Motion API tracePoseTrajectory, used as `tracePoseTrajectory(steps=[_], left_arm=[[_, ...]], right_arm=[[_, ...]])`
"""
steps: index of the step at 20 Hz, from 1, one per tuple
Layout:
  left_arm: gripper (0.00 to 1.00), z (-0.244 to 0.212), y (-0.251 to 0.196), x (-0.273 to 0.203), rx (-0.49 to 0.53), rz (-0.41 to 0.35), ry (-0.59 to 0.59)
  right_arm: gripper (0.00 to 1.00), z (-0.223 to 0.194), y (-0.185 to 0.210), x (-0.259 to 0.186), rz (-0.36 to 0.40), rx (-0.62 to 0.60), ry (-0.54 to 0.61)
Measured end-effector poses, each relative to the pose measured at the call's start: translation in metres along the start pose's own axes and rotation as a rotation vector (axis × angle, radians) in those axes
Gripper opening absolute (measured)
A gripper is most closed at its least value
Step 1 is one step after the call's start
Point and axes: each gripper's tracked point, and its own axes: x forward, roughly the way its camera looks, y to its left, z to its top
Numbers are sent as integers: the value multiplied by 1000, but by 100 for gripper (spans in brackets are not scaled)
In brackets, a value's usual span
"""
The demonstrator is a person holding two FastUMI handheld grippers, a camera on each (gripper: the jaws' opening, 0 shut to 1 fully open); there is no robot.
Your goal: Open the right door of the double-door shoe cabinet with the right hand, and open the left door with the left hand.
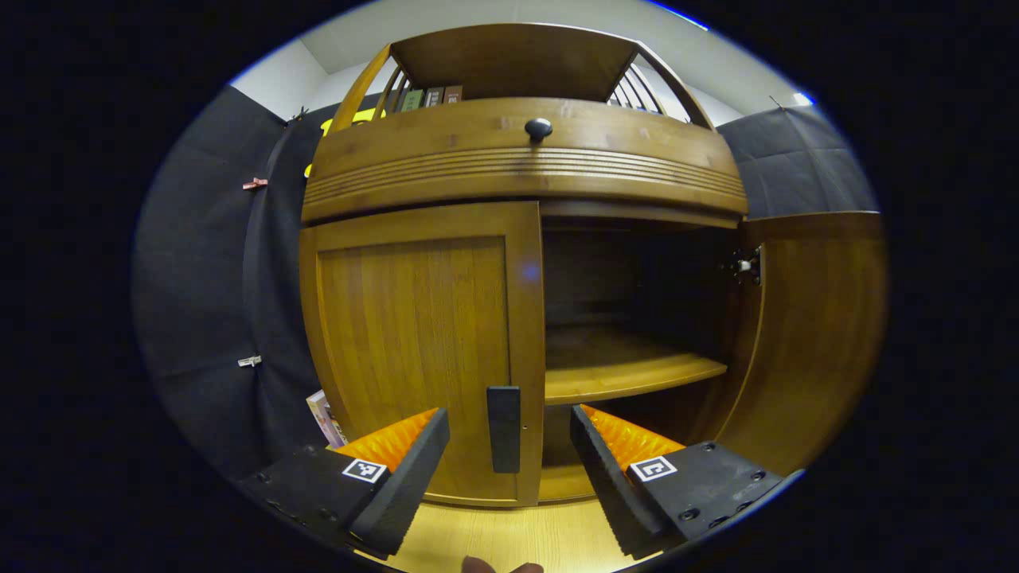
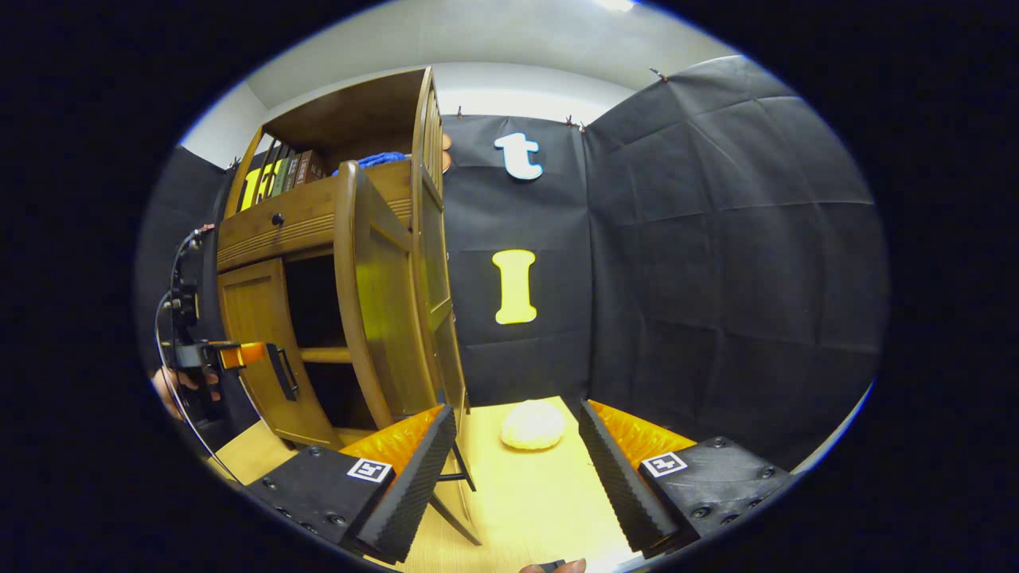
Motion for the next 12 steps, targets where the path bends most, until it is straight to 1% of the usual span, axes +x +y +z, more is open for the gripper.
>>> tracePoseTrajectory(steps=[3, 4, 5, 6, 7, 9, 10, 11, 12], left_arm=[[95, -18, 5, 24, 5, 19, 23], [95, -20, 5, 32, 3, 18, 25], [95, -25, 6, 40, 0, 15, 30], [94, -30, 5, 49, 0, 8, 42], [93, -36, 5, 58, -3, 5, 53], [87, -42, 6, 70, -17, 13, 67], [82, -44, 8, 75, -22, 19, 68], [79, -46, 11, 80, -23, 23, 68], [74, -46, 12, 84, -21, 24, 67]], right_arm=[[98, 15, -3, -10, -24, -29, -28], [98, 19, 0, -13, -20, -34, -36], [100, 22, 3, -17, -13, -35, -42], [98, 25, 4, -21, -13, -38, -43], [98, 26, 5, -26, -15, -41, -49], [98, 34, 5, -35, -26, -47, -71], [98, 36, 6, -38, -32, -47, -79], [98, 38, 7, -41, -39, -45, -82], [98, 39, 8, -44, -42, -41, -84]])
